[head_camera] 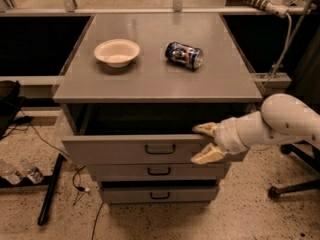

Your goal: Open top drawer

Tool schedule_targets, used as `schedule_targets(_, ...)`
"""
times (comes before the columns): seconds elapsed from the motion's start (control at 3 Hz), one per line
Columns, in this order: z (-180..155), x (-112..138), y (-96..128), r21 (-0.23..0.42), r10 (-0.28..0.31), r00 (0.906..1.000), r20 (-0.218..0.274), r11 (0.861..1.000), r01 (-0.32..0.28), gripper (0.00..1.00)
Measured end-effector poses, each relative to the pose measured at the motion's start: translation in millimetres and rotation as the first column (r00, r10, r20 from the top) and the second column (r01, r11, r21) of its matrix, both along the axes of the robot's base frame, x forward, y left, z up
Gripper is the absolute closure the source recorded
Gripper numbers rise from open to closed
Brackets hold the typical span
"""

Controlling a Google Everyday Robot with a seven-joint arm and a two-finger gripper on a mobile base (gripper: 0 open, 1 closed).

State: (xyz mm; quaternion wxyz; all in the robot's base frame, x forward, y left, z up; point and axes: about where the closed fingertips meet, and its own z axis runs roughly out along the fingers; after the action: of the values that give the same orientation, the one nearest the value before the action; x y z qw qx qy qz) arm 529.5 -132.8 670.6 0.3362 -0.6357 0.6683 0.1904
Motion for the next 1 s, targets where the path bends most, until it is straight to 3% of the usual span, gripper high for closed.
schedule_targets(0.33,4,0,1,0.000,0.000,1.0000,0.000,1.000,0.000,0.13)
schedule_targets(0.67,6,-35,-16,0.013,-0.002,0.9998,-0.017,1.000,0.002,0.38)
schedule_targets(1.0,13,-54,-23,0.019,0.001,0.9997,-0.023,1.000,0.000,0.60)
